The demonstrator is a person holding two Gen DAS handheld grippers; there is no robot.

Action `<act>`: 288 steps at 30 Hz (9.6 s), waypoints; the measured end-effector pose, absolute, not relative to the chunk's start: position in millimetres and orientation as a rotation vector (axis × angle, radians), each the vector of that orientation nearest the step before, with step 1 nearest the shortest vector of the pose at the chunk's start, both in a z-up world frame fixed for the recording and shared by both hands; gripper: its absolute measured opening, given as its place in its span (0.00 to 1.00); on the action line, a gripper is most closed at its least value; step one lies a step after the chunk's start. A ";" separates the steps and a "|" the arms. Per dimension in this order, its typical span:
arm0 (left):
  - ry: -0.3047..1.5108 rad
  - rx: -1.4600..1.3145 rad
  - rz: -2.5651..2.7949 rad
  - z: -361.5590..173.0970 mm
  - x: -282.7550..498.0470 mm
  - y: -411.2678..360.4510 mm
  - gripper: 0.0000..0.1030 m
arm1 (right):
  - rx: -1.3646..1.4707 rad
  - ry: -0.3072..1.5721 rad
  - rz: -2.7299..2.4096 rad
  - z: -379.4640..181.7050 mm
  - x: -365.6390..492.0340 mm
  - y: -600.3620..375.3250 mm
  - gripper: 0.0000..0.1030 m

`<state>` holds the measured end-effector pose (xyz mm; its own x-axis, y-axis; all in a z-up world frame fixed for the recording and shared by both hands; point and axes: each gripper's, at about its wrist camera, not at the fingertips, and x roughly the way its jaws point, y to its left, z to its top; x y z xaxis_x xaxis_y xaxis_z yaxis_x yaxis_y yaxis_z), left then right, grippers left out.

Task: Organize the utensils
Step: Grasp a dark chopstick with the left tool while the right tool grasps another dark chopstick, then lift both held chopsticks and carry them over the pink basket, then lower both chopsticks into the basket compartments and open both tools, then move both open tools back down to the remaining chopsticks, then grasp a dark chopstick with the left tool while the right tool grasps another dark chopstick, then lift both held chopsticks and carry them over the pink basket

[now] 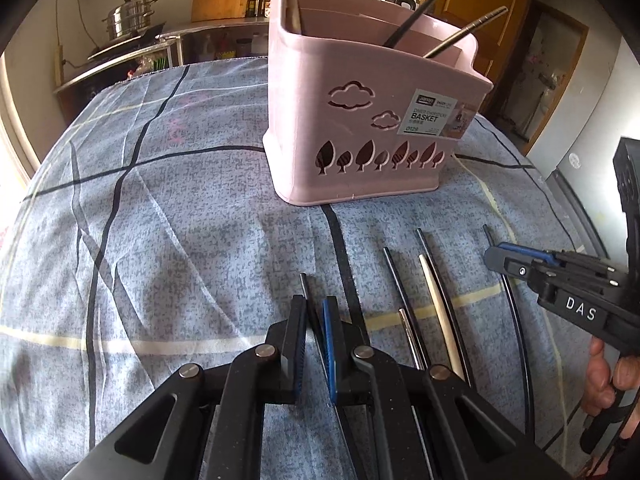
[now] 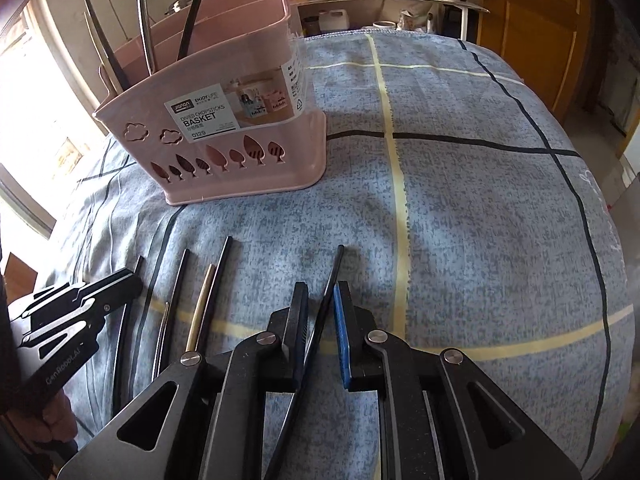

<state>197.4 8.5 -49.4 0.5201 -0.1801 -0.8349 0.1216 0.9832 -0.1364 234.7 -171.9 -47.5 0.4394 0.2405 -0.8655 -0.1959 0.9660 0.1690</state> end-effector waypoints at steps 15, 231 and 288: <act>0.997 -0.118 -0.194 -30.3 194.8 20.5 0.05 | 0.081 1.039 0.339 -20.2 224.5 -175.0 0.06; 0.998 -0.146 -0.303 -53.1 211.0 -28.7 0.14 | 0.111 1.065 0.388 -53.0 225.8 -169.2 0.05; 0.686 -0.156 -0.327 119.3 184.5 7.9 0.03 | 0.099 0.714 0.394 106.4 197.9 -174.3 0.04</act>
<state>184.5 7.9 119.3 0.7251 -0.3461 -0.5954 0.2443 0.9376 -0.2475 197.9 -174.3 106.4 0.6856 0.3845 -0.6182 -0.3178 0.9220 0.2209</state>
